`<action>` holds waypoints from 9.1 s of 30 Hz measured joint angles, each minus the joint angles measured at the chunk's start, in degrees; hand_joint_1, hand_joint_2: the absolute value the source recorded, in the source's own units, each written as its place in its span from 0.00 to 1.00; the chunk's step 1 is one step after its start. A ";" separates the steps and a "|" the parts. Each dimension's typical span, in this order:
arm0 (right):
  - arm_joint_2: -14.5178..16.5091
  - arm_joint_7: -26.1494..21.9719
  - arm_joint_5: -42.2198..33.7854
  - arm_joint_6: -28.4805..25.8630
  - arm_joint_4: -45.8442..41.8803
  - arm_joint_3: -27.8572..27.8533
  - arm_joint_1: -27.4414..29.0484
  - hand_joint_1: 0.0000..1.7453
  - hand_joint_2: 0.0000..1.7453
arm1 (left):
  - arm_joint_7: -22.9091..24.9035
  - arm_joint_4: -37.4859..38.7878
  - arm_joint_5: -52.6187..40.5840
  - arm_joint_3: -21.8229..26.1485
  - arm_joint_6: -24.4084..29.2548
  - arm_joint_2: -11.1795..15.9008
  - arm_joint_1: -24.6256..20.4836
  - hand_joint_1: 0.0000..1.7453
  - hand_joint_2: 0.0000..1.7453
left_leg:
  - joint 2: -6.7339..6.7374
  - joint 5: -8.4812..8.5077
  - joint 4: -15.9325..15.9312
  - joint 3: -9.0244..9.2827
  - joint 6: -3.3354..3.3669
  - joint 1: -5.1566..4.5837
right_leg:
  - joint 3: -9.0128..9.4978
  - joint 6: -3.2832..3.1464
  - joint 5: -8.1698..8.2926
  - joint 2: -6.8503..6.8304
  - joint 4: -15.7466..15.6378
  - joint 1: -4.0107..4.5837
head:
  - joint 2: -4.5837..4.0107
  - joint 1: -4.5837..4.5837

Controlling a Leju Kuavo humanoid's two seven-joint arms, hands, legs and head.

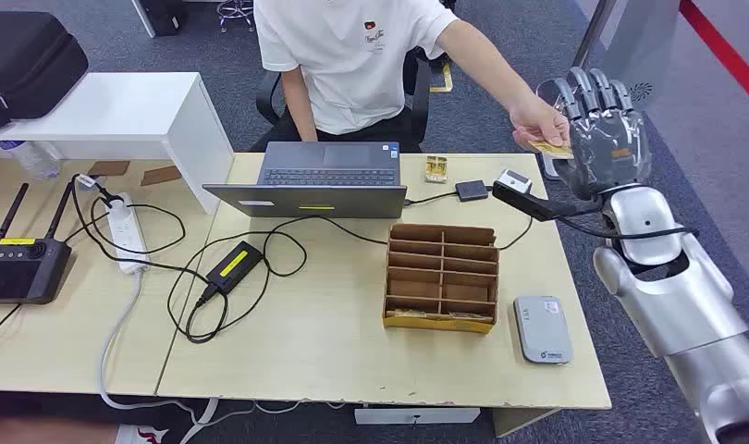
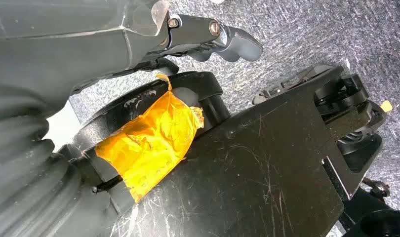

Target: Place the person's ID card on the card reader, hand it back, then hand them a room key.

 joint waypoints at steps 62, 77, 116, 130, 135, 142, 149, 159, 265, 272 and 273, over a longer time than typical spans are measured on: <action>-0.61 -1.48 5.32 -14.17 -3.97 -9.65 27.52 1.00 1.00 | 0.46 0.10 2.09 0.08 0.79 -0.70 -0.02 0.00 1.00 | -0.12 -0.04 0.00 -0.06 0.04 0.01 | 0.01 0.05 -0.04 -0.17 -0.06 0.01 | 0.00 0.01; 1.26 -2.94 7.63 -15.82 -8.08 -15.44 41.28 1.00 1.00 | 0.05 0.10 3.20 0.10 0.95 -0.73 0.05 0.00 1.00 | -0.07 -0.05 -0.02 -0.04 0.06 0.01 | 0.01 0.04 -0.04 -0.14 -0.06 0.01 | 0.00 0.01; 7.03 -3.73 11.02 -15.71 6.06 -12.62 32.80 1.00 1.00 | 0.83 0.10 3.00 0.09 0.54 -0.80 -0.06 0.00 1.00 | 0.17 0.03 -0.01 0.32 0.04 0.00 | 0.36 0.10 0.15 0.10 -0.08 0.00 | 0.00 0.01; 4.75 -5.14 6.43 -8.51 2.68 -10.87 10.06 1.00 1.00 | 1.03 0.10 -0.87 -0.57 0.02 -0.82 -0.25 0.00 1.00 | 0.20 0.16 0.01 0.19 0.02 0.00 | 0.20 0.06 0.24 0.16 -0.01 0.00 | 0.00 0.00; 7.12 -4.47 6.35 -8.24 8.11 -7.10 0.49 1.00 1.00 | 1.84 0.10 -5.12 -0.80 -0.69 -0.86 -0.59 0.00 1.00 | 0.20 0.20 0.00 0.18 0.00 0.01 | 0.18 0.04 0.25 0.17 0.02 0.01 | 0.00 0.01; 13.29 -2.91 4.21 -8.65 17.65 -3.04 -8.72 1.00 1.00 | 2.41 0.10 -8.34 -1.23 -1.34 -0.99 -0.97 0.00 1.00 | 0.08 0.29 0.00 0.15 -0.08 0.05 | 0.15 0.03 0.25 0.09 0.03 0.03 | 0.00 0.01; 17.01 -2.48 2.14 -9.49 22.87 -1.62 -12.43 1.00 1.00 | 2.87 0.10 -8.93 -1.30 -1.43 -1.02 -1.06 0.00 1.00 | 0.07 0.30 0.00 0.12 -0.07 0.05 | 0.14 0.04 0.25 0.08 0.02 0.02 | 0.00 0.01; 17.56 -3.30 0.42 -10.54 25.37 -0.58 -12.39 0.00 1.00 | 1.28 0.10 -8.09 -1.30 -0.63 -1.00 -0.94 0.00 1.00 | 0.04 0.30 0.01 0.11 -0.07 0.04 | 0.09 0.04 0.26 0.05 0.00 0.02 | 0.00 0.01; 14.98 -7.79 12.12 -22.06 -4.62 -7.83 41.59 0.00 1.00 | 3.52 0.10 1.00 2.50 5.15 -0.04 -0.11 0.00 1.00 | 0.12 0.18 -0.06 -0.08 -0.15 0.06 | -0.10 0.01 0.21 0.06 -0.02 0.04 | 0.00 0.02; 15.71 -7.90 12.68 -22.06 -3.05 -9.10 41.16 0.00 1.00 | 1.42 0.10 -0.16 1.27 7.57 0.01 0.03 0.00 1.00 | 0.12 0.17 -0.06 -0.08 -0.15 0.06 | -0.10 0.01 0.21 0.06 -0.02 0.04 | 0.00 0.02; 15.84 -7.90 12.74 -22.06 -2.77 -9.14 41.00 0.00 1.00 | 1.19 0.10 -0.34 1.15 7.84 0.01 0.04 0.00 1.00 | 0.12 0.17 -0.06 -0.08 -0.15 0.06 | -0.10 0.01 0.21 0.06 -0.02 0.04 | 0.00 0.02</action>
